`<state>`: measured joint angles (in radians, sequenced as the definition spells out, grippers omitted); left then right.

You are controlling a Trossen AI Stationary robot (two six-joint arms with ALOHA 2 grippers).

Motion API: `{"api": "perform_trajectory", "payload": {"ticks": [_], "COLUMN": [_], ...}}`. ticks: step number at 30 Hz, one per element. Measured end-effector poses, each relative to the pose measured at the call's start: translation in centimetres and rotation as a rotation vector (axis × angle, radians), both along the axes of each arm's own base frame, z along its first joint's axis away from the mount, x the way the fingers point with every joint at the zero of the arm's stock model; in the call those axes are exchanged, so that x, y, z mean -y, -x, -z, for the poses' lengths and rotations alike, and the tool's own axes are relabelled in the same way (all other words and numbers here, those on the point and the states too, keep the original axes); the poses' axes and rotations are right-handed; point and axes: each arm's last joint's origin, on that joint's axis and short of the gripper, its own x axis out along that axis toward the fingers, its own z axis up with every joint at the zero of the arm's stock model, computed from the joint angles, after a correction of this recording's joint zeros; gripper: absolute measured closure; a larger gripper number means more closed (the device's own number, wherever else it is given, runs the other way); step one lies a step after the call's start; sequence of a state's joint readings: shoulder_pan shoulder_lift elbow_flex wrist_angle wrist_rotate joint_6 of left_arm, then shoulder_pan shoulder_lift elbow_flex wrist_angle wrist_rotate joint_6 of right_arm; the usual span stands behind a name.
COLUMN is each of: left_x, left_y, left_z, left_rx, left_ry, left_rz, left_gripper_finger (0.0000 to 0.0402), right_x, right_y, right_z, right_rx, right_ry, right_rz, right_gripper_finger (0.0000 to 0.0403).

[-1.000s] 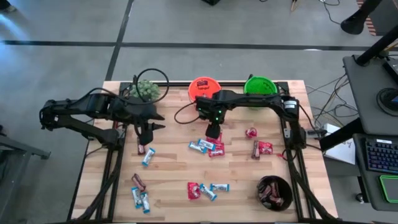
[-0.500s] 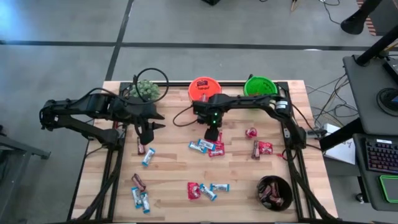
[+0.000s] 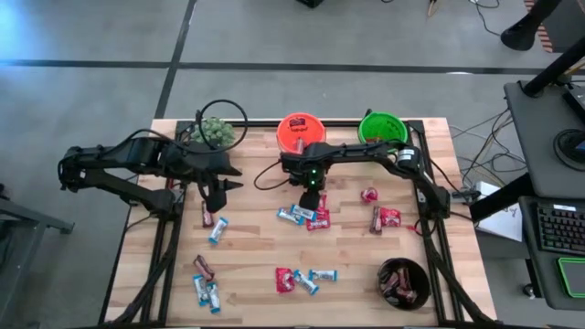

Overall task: Organize candy in baskets
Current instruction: Put the red candy into the green bucket

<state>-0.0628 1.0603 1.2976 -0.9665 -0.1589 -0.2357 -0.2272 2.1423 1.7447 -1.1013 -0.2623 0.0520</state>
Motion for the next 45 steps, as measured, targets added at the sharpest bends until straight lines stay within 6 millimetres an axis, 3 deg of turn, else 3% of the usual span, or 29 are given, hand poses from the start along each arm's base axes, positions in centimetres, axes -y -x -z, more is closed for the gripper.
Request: {"api": "perform_trajectory", "payload": {"ticks": [10,13,19,24,32,40,45], "left_x": [0.0,0.0,0.0,0.0,0.0,-0.4,-0.6], "left_y": [0.0,0.0,0.0,0.0,0.0,-0.2,-0.2], "left_z": [0.0,0.0,0.0,0.0,0.0,-0.2,-0.3], "left_rx": [0.001,0.001,0.001,0.001,0.002,0.031,0.03], "left_ry": [0.01,0.01,0.01,0.01,0.009,-0.103,-0.161], "left_rz": [-0.004,-0.004,-0.004,-0.004,-0.005,-0.105,-0.157], "left_gripper_finger": [0.0271,0.0271,0.0271,0.0271,0.0271,0.0271,0.0271], "right_x": [0.1,0.3,0.7,0.7,0.5,0.2,1.1], "right_y": [0.2,0.4,0.6,1.2,2.2,4.2,6.0], "right_z": [1.3,1.4,1.2,0.5,-3.6,-9.6,-12.8], "right_rx": [-0.035,-0.045,-0.054,-0.089,-0.019,0.123,0.206], "right_ry": [-0.011,-0.018,-0.03,-0.021,-0.009,0.019,0.045], "right_rz": [0.031,0.055,0.072,0.083,0.103,0.12,0.155], "right_gripper_finger": [0.0227,0.0264,0.0379,0.039,0.0393,0.0394,0.0394]}}
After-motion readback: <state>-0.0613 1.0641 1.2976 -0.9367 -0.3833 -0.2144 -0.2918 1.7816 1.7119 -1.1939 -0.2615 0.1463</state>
